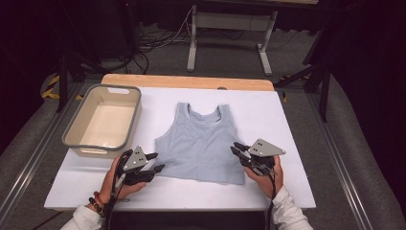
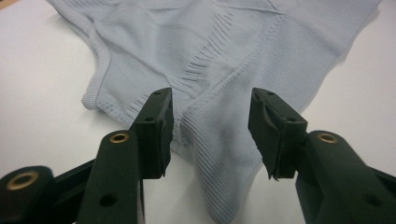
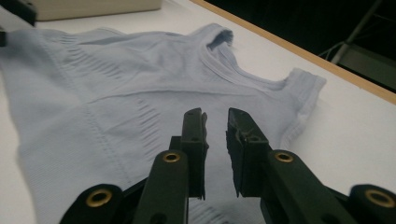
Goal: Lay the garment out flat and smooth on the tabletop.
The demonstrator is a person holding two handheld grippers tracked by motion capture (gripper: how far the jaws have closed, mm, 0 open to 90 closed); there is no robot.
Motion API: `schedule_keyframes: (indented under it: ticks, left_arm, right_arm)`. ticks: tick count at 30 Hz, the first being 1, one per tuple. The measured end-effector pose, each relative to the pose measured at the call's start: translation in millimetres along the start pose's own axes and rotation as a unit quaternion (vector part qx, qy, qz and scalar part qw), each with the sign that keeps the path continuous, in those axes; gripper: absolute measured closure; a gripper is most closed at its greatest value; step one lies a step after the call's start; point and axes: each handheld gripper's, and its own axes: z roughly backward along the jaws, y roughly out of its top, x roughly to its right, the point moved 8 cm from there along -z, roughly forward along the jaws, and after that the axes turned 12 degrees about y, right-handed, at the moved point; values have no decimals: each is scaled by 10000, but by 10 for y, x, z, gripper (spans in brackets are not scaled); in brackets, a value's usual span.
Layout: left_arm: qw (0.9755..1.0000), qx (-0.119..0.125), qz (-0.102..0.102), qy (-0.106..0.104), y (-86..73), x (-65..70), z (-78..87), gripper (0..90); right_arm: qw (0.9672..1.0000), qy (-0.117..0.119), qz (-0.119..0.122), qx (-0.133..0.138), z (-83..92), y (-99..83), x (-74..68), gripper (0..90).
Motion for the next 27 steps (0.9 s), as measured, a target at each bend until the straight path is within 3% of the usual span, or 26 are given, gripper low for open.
schedule_keyframes:
  ticks: [5, 7, 9, 17, 20, 25, 27]
  left_arm:
    - [9997, 147, -85, 192, -9, -8, 28, 438]
    - [9997, 167, -80, 161, -4, -11, 29, 413]
    - [9995, 196, -58, 226, -7, -32, 28, 366]
    - [9987, 448, 194, 177, -17, -72, 80, 231]
    - [9981, 552, 225, 159, -10, -74, 103, 206]
    - [9978, 606, 223, 152, -8, -81, 94, 159]
    - [9981, 565, 212, 118, -22, -70, 77, 143]
  right_arm:
    - [9999, -23, 98, 116, 104, 6, -62, 714]
    - [9999, -32, 89, 138, 122, -1, -68, 694]
    - [9996, 92, 83, 268, 170, -33, -105, 616]
    - [9992, -45, 29, 403, 255, -145, -118, 407]
    - [9991, -152, 119, 365, 262, -183, -131, 340]
    - [9989, -238, 66, 410, 280, -194, -143, 229]
    - [9988, -280, 56, 401, 282, -205, -137, 223]
